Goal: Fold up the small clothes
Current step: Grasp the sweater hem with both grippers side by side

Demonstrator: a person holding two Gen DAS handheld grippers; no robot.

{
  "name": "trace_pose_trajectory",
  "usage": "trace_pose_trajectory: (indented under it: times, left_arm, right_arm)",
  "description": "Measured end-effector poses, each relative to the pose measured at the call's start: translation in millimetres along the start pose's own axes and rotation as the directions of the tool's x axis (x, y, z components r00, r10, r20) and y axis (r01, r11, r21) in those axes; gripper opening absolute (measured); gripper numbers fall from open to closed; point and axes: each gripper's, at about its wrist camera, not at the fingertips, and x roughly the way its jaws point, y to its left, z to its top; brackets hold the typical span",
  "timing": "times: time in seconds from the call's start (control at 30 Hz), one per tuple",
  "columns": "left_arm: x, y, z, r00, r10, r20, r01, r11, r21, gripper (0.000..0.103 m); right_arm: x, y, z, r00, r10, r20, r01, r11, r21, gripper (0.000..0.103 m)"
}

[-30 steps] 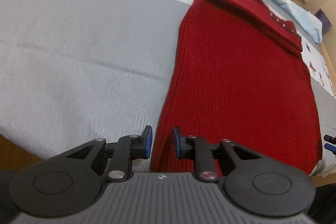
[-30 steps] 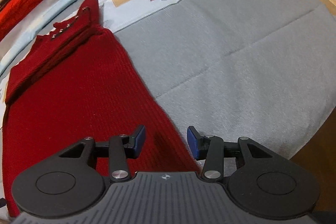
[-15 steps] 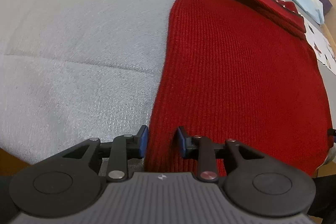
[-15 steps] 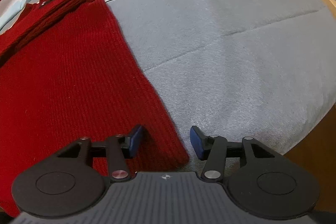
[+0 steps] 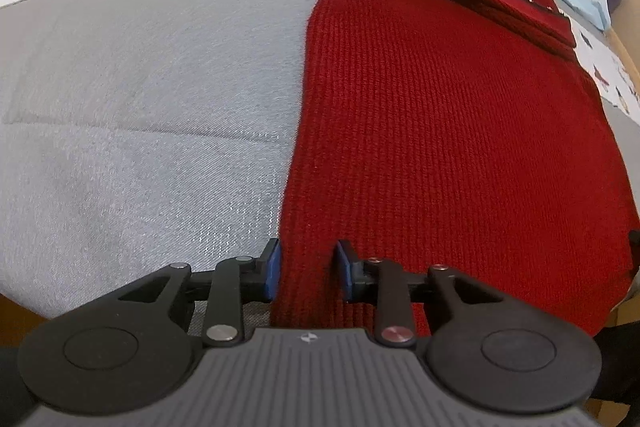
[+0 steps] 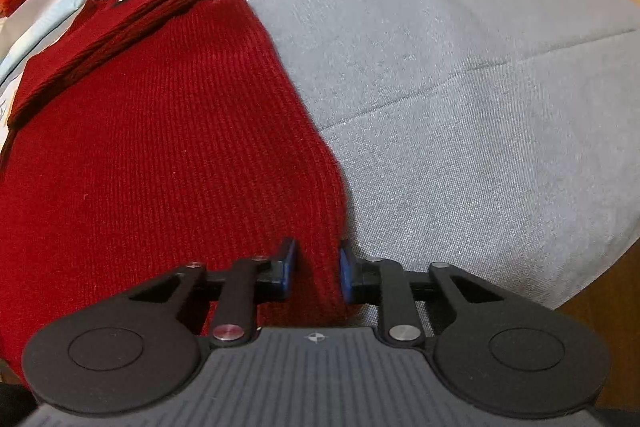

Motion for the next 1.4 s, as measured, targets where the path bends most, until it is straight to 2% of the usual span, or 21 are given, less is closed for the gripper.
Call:
trace_pose_trajectory:
  times: [0.1,0.17,0.23,0.27,0.3,0.43,0.5,0.6,0.67,0.83,0.9,1.03,1.17,1.3,1.4]
  left_arm:
    - [-0.6,-3.0,-1.6,1.000,0.004,0.005,-0.004,1.000,0.006,0.032]
    - [-0.9,-3.5,-2.8,1.000,0.003,0.010,-0.003,1.000,0.008,0.032]
    - [-2.2,-4.1,-4.4,1.000,-0.003,0.018,0.003,1.000,0.011,0.024]
    - [-4.6,-4.3,-4.7,1.000,-0.004,0.029,0.003,1.000,0.009,0.013]
    - [-8.5,-4.0,-4.9,0.999,0.000,0.042,0.000,1.000,0.007,0.011]
    - [-27.6,0.7,-5.2,0.994,-0.049,0.095,0.051,0.998,-0.024,0.011]
    - [-26.1,0.8,-4.9,0.995,-0.057,0.080,0.060,0.998,-0.035,0.012]
    - [-14.1,-2.2,-6.1,0.999,-0.032,0.031,0.032,0.999,-0.004,0.013]
    - [-7.9,-5.2,-7.1,1.000,-0.008,0.007,0.008,1.000,0.022,0.017]
    - [-7.0,-5.7,-8.0,1.000,-0.010,0.013,0.010,1.000,0.023,0.015]
    - [-12.5,-4.1,-8.7,0.999,-0.016,0.039,0.015,1.000,0.021,0.011]
    - [-17.8,-1.7,-10.4,0.998,-0.030,0.055,0.030,0.999,0.011,0.012]
    - [-10.2,-4.9,-11.6,1.000,-0.008,0.016,0.007,1.000,0.027,0.015]
    - [-9.0,-5.9,-11.1,1.000,-0.002,0.019,0.002,0.999,0.034,0.015]
    - [-12.8,-5.6,-11.4,0.999,-0.001,0.042,-0.001,0.999,0.034,0.011]
  right_arm:
    - [1.1,5.5,-2.6,1.000,-0.012,-0.001,0.012,0.999,-0.035,0.030]
    - [1.7,7.2,-3.0,1.000,-0.015,0.000,0.015,0.999,-0.049,0.025]
    - [0.1,5.8,-2.6,1.000,0.010,0.002,-0.010,0.999,-0.033,0.021]
    - [-1.3,5.6,-2.2,1.000,0.021,0.009,-0.021,0.999,-0.030,0.020]
    - [-3.9,5.7,-1.6,0.999,0.034,0.023,-0.033,0.999,-0.030,0.019]
    - [-19.3,5.9,-1.9,0.987,0.127,0.095,-0.127,0.992,-0.006,0.019]
    - [-18.1,2.0,-1.3,0.986,0.140,0.090,-0.142,0.990,0.022,0.020]
    - [-4.2,-0.9,-2.3,0.996,0.089,0.013,-0.089,0.995,0.039,0.028]
    - [2.2,1.4,-3.6,0.998,0.060,-0.021,-0.059,0.998,0.021,0.029]
    - [1.6,6.4,-3.1,0.999,0.041,-0.019,-0.042,0.999,-0.016,0.028]
    - [0.2,9.7,-3.8,0.999,0.047,-0.008,-0.047,0.999,-0.019,0.021]
    - [-8.3,8.5,-4.8,0.997,0.069,0.028,-0.069,0.998,-0.017,0.021]
    - [-5.5,3.1,-6.4,0.998,0.058,0.000,-0.058,0.998,-0.004,0.025]
    - [-6.2,7.5,-7.2,0.999,0.048,0.005,-0.048,0.998,-0.033,0.023]
    - [-13.2,4.6,-6.4,0.997,0.066,0.037,-0.065,0.998,-0.024,0.021]
